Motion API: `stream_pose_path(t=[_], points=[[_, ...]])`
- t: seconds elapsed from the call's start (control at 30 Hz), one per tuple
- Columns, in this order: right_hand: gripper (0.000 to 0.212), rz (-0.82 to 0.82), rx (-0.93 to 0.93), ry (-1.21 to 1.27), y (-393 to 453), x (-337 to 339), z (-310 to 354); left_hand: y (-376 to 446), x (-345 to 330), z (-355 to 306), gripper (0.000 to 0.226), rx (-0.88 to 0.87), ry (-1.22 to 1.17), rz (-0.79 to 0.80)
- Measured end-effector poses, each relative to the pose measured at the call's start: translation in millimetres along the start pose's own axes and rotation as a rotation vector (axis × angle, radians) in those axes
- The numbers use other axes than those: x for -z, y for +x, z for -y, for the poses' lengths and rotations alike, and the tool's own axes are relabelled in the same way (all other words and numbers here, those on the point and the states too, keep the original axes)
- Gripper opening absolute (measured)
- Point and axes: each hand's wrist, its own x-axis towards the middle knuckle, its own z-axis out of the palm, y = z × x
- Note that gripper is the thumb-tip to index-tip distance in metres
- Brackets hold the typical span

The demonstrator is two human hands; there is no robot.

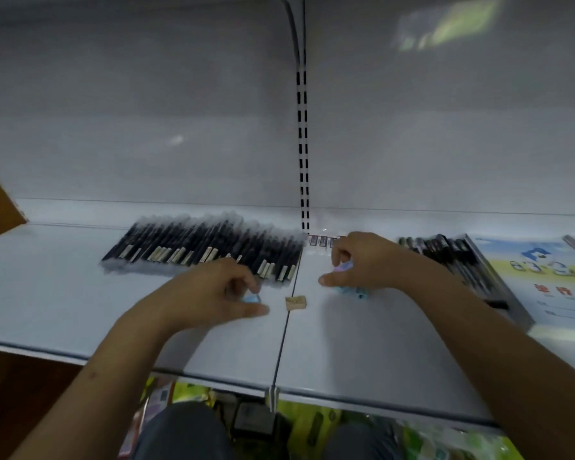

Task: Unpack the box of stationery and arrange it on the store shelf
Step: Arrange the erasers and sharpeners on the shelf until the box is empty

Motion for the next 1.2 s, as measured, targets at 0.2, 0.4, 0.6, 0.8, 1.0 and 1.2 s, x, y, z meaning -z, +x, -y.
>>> stream_pose_path(t=[0.2, 0.4, 0.6, 0.8, 1.0, 1.2], points=[[0.014, -0.005, 0.070, 0.140, -3.4, 0.1, 7.3, -8.0, -7.7, -3.0, 0.009, 0.006, -0.094, -0.059], [0.011, -0.076, 0.018, 0.231, -15.8, 17.7, -22.4, 36.3, -3.8, -45.2, 0.008, -0.054, -0.506, -0.184], [0.021, -0.075, 0.016, 0.141, -14.6, 27.0, -48.0, 111.2, -25.5, -80.1, 0.011, -0.031, -0.468, 0.002], [0.037, -0.016, 0.065, 0.009, -14.1, 23.6, -54.0, 132.1, -52.9, -90.0, 0.011, 0.061, -0.621, 0.003], [0.038, -0.149, 0.056, 0.144, -22.4, 33.0, -54.2, 127.1, -59.4, -77.6, 0.009, 0.073, -0.514, -0.099], [0.034, -0.124, 0.012, 0.041, -30.4, 28.2, -51.5, 119.4, -55.6, -73.3, 0.010, -0.034, -0.293, -0.126]])
